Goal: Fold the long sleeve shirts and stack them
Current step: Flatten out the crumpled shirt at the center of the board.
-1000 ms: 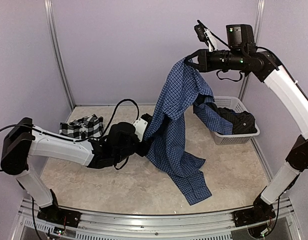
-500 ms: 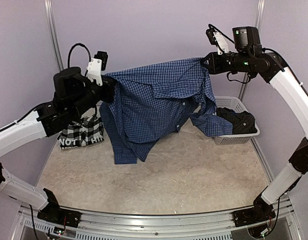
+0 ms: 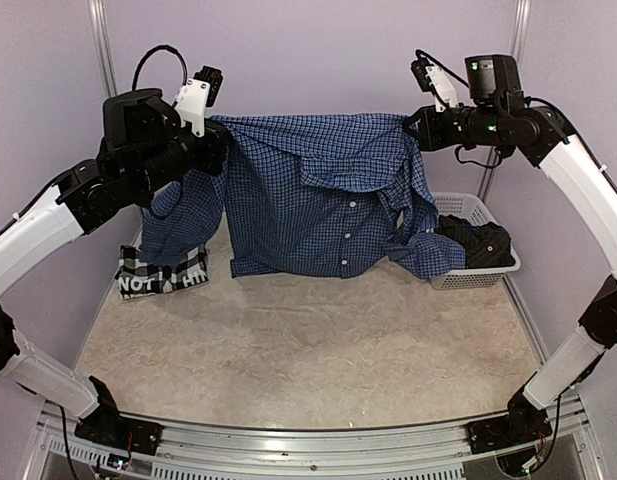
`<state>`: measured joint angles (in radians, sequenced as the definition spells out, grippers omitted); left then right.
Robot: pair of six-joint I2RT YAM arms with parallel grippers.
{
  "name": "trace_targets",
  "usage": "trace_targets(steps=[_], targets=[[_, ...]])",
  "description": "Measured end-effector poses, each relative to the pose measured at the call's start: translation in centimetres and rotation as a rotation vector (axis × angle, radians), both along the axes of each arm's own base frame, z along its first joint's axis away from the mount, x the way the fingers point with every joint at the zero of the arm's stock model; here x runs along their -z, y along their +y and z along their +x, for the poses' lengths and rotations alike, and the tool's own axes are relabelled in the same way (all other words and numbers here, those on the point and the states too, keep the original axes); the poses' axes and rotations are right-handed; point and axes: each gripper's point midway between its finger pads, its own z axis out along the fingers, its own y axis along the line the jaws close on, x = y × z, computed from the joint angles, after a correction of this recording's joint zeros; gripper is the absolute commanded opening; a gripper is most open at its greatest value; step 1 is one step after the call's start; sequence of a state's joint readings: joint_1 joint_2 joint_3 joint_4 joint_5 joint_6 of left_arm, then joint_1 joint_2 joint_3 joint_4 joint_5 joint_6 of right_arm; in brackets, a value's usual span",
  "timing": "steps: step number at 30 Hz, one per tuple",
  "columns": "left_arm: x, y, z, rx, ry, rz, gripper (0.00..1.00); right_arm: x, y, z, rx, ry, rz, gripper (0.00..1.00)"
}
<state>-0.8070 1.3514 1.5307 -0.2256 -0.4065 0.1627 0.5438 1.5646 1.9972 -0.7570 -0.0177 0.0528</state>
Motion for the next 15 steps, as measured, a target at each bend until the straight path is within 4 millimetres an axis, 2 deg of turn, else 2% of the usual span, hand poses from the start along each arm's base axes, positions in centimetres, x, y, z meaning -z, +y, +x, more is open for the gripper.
trace_targets(steps=[5,9,12,15], targets=[[0.9,0.3,-0.2,0.001,0.028,0.034,0.00,1.9,0.4,-0.3,-0.028,0.039,-0.011,0.00],[0.9,1.1,-1.2,0.015,0.036,0.024,0.00,3.5,1.7,-1.7,-0.130,0.090,0.001,0.00],[-0.7,2.8,-3.2,0.029,0.024,-0.020,0.00,4.4,3.0,-3.3,-0.237,0.130,0.028,0.00],[-3.3,4.8,-5.9,0.057,-0.014,-0.083,0.00,5.0,5.4,-6.0,-0.403,0.165,0.066,0.00]])
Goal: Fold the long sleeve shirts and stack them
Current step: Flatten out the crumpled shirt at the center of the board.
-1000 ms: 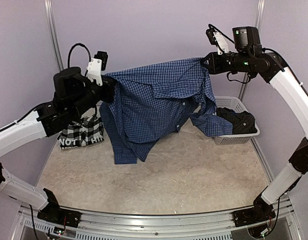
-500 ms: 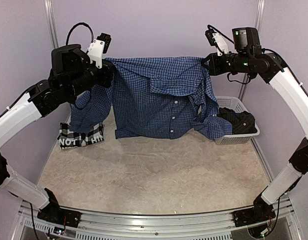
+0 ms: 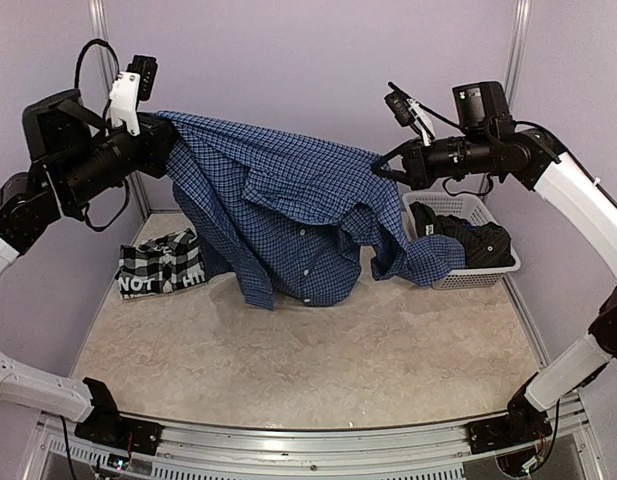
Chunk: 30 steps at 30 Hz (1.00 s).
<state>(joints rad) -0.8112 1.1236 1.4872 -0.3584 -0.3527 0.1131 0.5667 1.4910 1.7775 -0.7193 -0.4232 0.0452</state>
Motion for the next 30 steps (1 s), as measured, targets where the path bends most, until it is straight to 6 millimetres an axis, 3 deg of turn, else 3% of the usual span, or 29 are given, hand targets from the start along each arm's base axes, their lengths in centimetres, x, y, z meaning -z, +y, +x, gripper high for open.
trace_targets(steps=[3,6,10,14,17,22,25,27,30], targets=[[-1.8,1.1,-2.2,0.030,-0.025,-0.031,0.00,0.3,2.3,-3.0,-0.156,0.030,0.032,0.00],[-3.5,0.8,-3.8,0.077,-0.041,-0.048,0.00,0.6,3.2,-4.4,-0.228,0.048,0.047,0.00],[-4.6,-1.4,-4.1,0.135,-0.044,-0.041,0.00,0.5,2.2,-4.0,-0.173,0.045,0.042,0.00],[-3.9,-4.5,-1.8,0.140,-0.022,-0.002,0.00,0.9,-0.6,-1.7,-0.027,0.046,0.014,0.00],[-1.2,-7.2,1.5,0.132,0.028,0.053,0.00,4.1,-2.9,0.4,0.100,0.100,-0.057,0.00],[6.7,-10.6,7.6,0.120,0.176,0.145,0.00,11.9,-6.0,2.3,0.232,0.254,-0.180,0.00],[10.6,-12.6,9.3,0.160,0.258,0.169,0.00,15.6,-7.9,3.2,0.310,0.322,-0.241,0.00],[12.8,-14.2,9.4,0.220,0.318,0.170,0.00,17.5,-9.5,3.9,0.366,0.357,-0.273,0.00],[14.0,-16.4,8.9,0.308,0.391,0.138,0.00,18.8,-11.1,5.0,0.429,0.382,-0.290,0.09]])
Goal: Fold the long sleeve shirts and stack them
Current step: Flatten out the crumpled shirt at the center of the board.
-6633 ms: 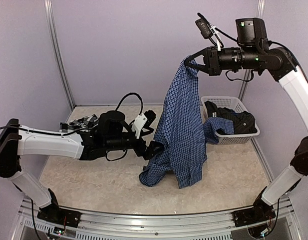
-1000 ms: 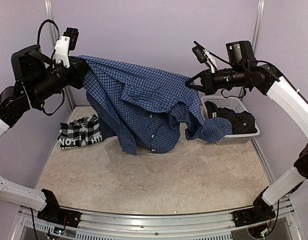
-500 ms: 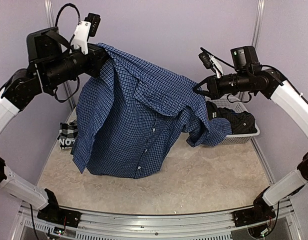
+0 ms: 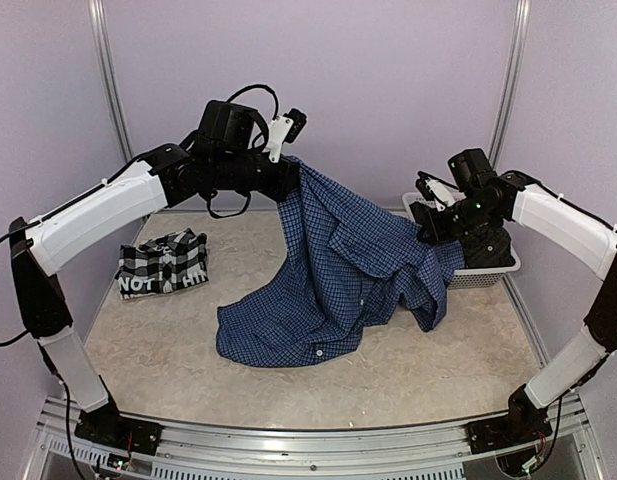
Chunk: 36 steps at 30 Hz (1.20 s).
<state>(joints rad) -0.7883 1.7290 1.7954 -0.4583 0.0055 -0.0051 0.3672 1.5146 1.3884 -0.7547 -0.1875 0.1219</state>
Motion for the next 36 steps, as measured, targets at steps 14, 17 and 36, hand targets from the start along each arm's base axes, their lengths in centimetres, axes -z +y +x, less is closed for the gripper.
trace_targets(steps=[14,17,36], targets=[[6.7,-9.8,-1.7,0.204,0.257,-0.044,0.00,-3.5,2.2,-4.5,-0.172,-0.146,0.156,0.93],[7.9,-10.1,-1.7,0.216,0.301,-0.040,0.00,-8.0,4.1,-6.2,-0.270,-0.294,0.235,0.94],[6.0,-10.5,-6.6,0.357,0.429,-0.161,0.00,-7.6,12.4,-6.0,-0.589,-0.429,0.246,0.67]])
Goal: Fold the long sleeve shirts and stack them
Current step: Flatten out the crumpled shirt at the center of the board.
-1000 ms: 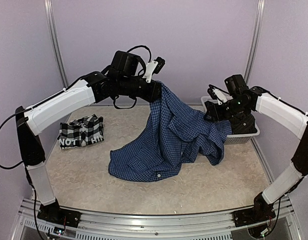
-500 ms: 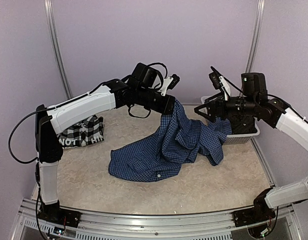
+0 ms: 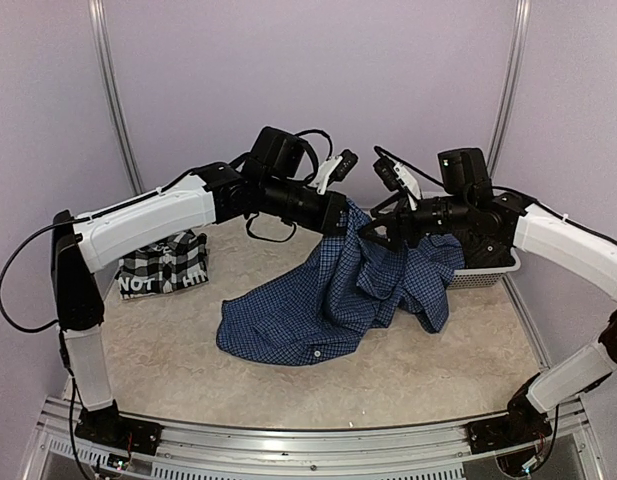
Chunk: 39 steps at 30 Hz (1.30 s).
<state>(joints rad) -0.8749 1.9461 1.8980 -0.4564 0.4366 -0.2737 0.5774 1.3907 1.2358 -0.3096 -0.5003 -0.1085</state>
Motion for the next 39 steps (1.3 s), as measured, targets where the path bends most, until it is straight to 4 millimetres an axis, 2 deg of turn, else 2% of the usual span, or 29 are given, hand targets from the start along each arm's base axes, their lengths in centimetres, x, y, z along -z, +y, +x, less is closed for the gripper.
trace_targets(steps=[3,8,12,14,17,22,24,26,28,30,33,36,39], targets=[[-0.6,0.2,-0.5,0.001,0.001,-0.016,0.00,-0.6,0.6,-0.3,-0.041,-0.020,0.008,0.54],[-0.5,0.3,-0.7,-0.001,0.011,-0.027,0.00,-1.1,1.6,-1.6,-0.127,-0.032,0.037,0.33],[-0.3,0.2,-0.9,0.012,0.024,-0.031,0.00,-1.4,2.0,-2.3,-0.175,-0.037,0.057,0.00],[0.3,0.5,-1.0,0.009,0.044,-0.011,0.02,-1.5,1.7,-2.1,-0.165,-0.040,0.059,0.00],[0.7,0.6,-1.1,0.011,0.042,-0.009,0.20,-1.3,1.6,-2.2,-0.152,-0.041,0.052,0.00],[1.9,1.4,-2.1,0.039,0.000,-0.032,0.81,-0.2,-0.4,-3.8,-0.090,-0.021,0.032,0.00],[2.3,2.7,-3.1,0.052,-0.010,-0.039,0.95,0.6,-1.9,-4.7,-0.039,0.004,0.021,0.00],[2.2,4.6,-3.8,0.059,-0.029,-0.055,0.98,1.3,-3.1,-5.3,0.017,0.042,0.016,0.00],[1.6,6.7,-3.5,0.037,-0.068,-0.072,0.98,2.3,-4.6,-5.8,0.091,0.091,0.017,0.00],[1.2,9.3,-2.6,-0.012,-0.113,-0.076,0.98,3.6,-6.0,-6.1,0.173,0.155,0.013,0.00],[1.4,12.6,-0.4,-0.109,-0.168,-0.041,0.97,6.7,-8.8,-6.3,0.350,0.297,-0.024,0.00],[3.3,14.6,1.9,-0.206,-0.204,0.059,0.96,9.5,-11.4,-6.5,0.523,0.431,-0.056,0.00],[7.0,15.3,3.2,-0.229,-0.207,0.191,0.96,12.1,-13.5,-7.1,0.669,0.552,-0.071,0.00]])
